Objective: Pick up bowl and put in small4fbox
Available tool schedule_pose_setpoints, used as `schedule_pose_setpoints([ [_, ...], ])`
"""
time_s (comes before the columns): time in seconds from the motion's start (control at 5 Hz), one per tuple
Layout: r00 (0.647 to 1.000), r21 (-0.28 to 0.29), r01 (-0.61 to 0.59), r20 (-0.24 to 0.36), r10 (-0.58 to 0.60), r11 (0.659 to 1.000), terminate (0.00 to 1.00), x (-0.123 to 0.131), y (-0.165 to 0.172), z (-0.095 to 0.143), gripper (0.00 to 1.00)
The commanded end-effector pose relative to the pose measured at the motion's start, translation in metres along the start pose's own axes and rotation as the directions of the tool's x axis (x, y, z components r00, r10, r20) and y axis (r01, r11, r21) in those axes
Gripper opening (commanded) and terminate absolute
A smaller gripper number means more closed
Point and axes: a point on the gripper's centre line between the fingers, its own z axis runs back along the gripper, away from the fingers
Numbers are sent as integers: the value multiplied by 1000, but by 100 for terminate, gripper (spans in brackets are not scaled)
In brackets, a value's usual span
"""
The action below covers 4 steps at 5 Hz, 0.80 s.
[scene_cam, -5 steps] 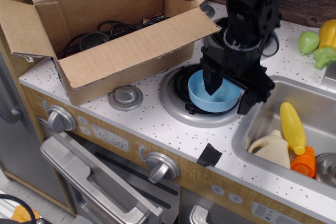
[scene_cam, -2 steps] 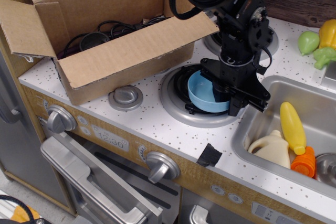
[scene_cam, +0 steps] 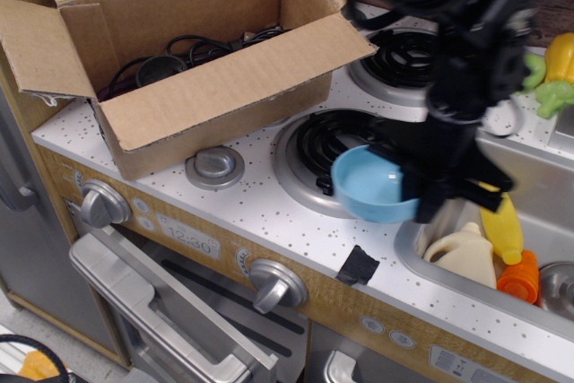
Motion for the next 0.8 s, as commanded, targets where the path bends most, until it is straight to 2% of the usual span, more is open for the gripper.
schedule_pose_setpoints([
  [0.0, 999, 63, -32, -32, 34, 998, 0, -1, 13, 76, 0],
  [0.2, 995, 185, 44, -95, -26, 982, 0, 0, 51, 120, 0],
  [0.4, 990, 251, 111, -114, -85, 962, 0, 10, 87, 150, 0],
  [0.6, 982, 237, 177, -110, -155, 955, 0, 20, 132, 165, 0],
])
